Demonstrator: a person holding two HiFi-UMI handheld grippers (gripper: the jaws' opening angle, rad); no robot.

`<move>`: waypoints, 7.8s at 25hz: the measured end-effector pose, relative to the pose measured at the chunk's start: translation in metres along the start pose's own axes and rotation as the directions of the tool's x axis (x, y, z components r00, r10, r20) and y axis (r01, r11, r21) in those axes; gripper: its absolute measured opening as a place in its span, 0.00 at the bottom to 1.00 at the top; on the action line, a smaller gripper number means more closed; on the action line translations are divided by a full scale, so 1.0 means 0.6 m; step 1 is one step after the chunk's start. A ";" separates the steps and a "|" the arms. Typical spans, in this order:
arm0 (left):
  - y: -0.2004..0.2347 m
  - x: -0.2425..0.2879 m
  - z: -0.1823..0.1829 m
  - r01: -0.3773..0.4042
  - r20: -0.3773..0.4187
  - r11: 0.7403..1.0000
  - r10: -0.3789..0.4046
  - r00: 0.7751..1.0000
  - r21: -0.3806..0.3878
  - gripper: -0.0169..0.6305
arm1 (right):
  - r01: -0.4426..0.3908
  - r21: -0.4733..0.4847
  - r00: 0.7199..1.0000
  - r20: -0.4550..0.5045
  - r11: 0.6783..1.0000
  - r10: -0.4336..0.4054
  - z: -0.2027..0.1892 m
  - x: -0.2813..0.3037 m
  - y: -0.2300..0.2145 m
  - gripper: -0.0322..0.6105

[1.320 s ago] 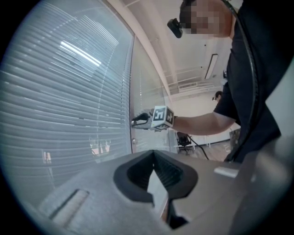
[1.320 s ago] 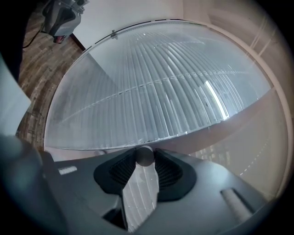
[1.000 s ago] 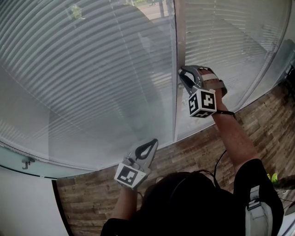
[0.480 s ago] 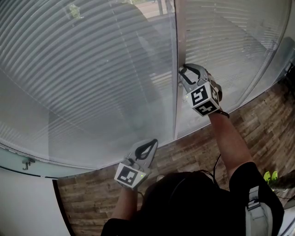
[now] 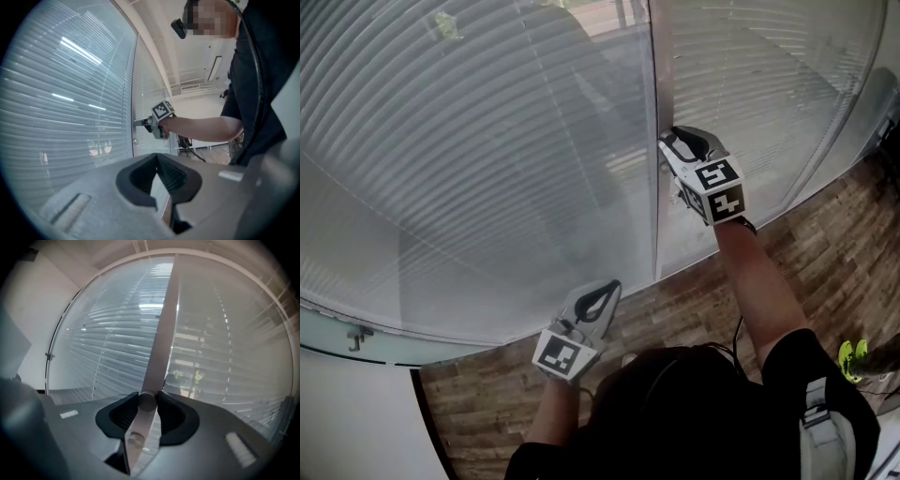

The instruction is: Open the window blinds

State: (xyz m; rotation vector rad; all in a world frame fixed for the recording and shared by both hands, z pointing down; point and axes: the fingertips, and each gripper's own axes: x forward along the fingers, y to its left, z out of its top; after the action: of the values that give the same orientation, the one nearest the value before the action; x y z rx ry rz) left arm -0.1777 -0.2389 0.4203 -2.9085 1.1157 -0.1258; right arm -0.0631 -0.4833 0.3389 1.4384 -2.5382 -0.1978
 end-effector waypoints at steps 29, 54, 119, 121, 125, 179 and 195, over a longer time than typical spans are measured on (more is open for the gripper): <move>-0.002 0.002 -0.007 0.010 -0.002 1.000 -0.010 1.000 -0.013 0.03 | 0.006 0.334 0.994 0.103 0.943 -0.043 0.003 -0.003 -0.008 0.26; 0.000 0.004 -0.018 -0.006 0.002 0.999 0.006 1.000 -0.032 0.03 | -0.016 -0.863 0.992 -0.075 0.504 -0.098 -0.003 -0.016 0.033 0.41; 0.004 -0.009 -0.033 0.006 -0.017 0.999 -0.006 1.000 -0.048 0.03 | 0.034 -0.337 0.998 -0.030 0.941 -0.047 0.014 -0.008 0.013 0.25; 0.005 -0.008 -0.032 0.009 -0.013 0.999 -0.010 1.000 -0.045 0.03 | 0.031 -0.257 0.999 -0.024 0.966 -0.038 0.010 -0.005 0.012 0.25; 0.002 -0.006 -0.034 0.019 -0.021 0.999 -0.020 1.000 -0.039 0.03 | 0.031 -0.089 1.000 0.001 0.996 -0.031 0.008 -0.004 0.005 0.25; -0.012 0.001 -0.041 0.015 -0.020 0.998 -0.016 1.000 -0.053 0.03 | -0.026 -0.920 0.990 -0.077 0.391 -0.115 -0.006 -0.019 0.035 0.42; -0.003 -0.014 -0.046 -0.016 -0.021 0.998 0.015 1.000 -0.063 0.03 | -0.027 -0.930 0.985 -0.087 0.367 -0.148 -0.007 -0.005 0.030 0.25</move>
State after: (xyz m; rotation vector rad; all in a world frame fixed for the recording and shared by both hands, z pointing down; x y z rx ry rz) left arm -0.1852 -0.2316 0.4473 -2.9593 1.1656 -0.1223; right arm -0.0755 -0.4713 0.3468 0.9456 -1.6129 -1.2622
